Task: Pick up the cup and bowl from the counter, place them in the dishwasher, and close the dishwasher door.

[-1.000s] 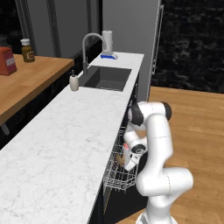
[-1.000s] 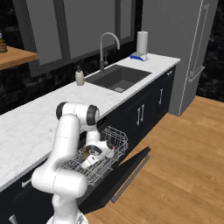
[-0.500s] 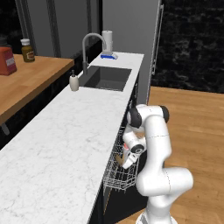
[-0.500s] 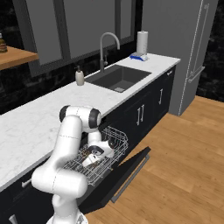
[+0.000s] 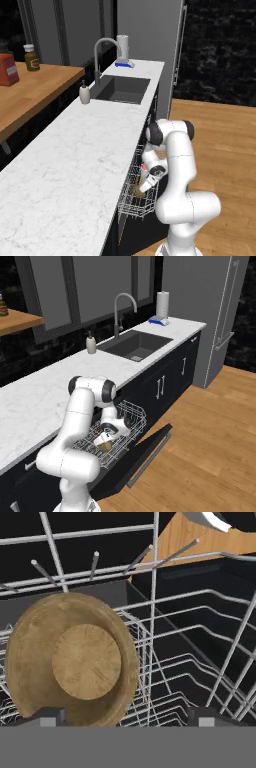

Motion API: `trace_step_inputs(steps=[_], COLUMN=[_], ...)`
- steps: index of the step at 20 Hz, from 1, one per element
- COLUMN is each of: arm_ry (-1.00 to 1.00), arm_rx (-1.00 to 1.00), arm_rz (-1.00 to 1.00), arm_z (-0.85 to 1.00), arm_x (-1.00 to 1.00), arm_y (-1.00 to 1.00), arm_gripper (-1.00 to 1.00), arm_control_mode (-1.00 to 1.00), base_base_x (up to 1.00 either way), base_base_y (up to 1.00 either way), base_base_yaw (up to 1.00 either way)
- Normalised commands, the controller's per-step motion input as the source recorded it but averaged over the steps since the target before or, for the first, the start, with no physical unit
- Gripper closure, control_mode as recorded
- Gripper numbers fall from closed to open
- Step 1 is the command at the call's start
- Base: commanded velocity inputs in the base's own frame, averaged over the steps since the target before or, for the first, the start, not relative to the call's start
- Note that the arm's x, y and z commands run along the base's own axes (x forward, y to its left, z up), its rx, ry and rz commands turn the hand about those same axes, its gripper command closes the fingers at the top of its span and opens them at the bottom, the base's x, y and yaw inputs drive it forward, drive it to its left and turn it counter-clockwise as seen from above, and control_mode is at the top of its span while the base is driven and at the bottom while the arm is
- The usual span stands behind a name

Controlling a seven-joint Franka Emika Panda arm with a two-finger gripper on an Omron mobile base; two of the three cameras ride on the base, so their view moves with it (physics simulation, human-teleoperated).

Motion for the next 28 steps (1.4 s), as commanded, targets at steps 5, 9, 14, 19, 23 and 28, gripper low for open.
trace_step_inputs(steps=[5, 9, 14, 19, 23, 28], arm_ry=[0.01, 0.09, 0.03, 0.09, 0.18, 0.14], arm_rx=[-0.05, -0.18, -0.07, 0.01, 0.05, 0.04], arm_rz=[-0.14, -0.21, -0.14, -0.07, -0.03, -0.01], arm_z=[0.36, 0.46, 0.98, 1.00, 1.00, 1.00], arm_x=[-0.61, -0.28, -0.31, -0.44, -0.25, 0.07], arm_y=[-0.01, -0.03, -0.18, -0.52, -0.74, -0.70], arm_gripper=[-1.00, -1.00, -1.00, -1.00, -1.00, -1.00], arm_control_mode=[-1.00, -1.00, -1.00, -1.00, -1.00, -1.00], base_base_x=[0.00, 0.00, 0.00, 0.00, 0.00, 0.00], base_base_y=[0.00, 0.00, 0.00, 0.00, 0.00, 0.00], base_base_yaw=[0.00, 0.00, 0.00, 0.00, 0.00, 0.00])
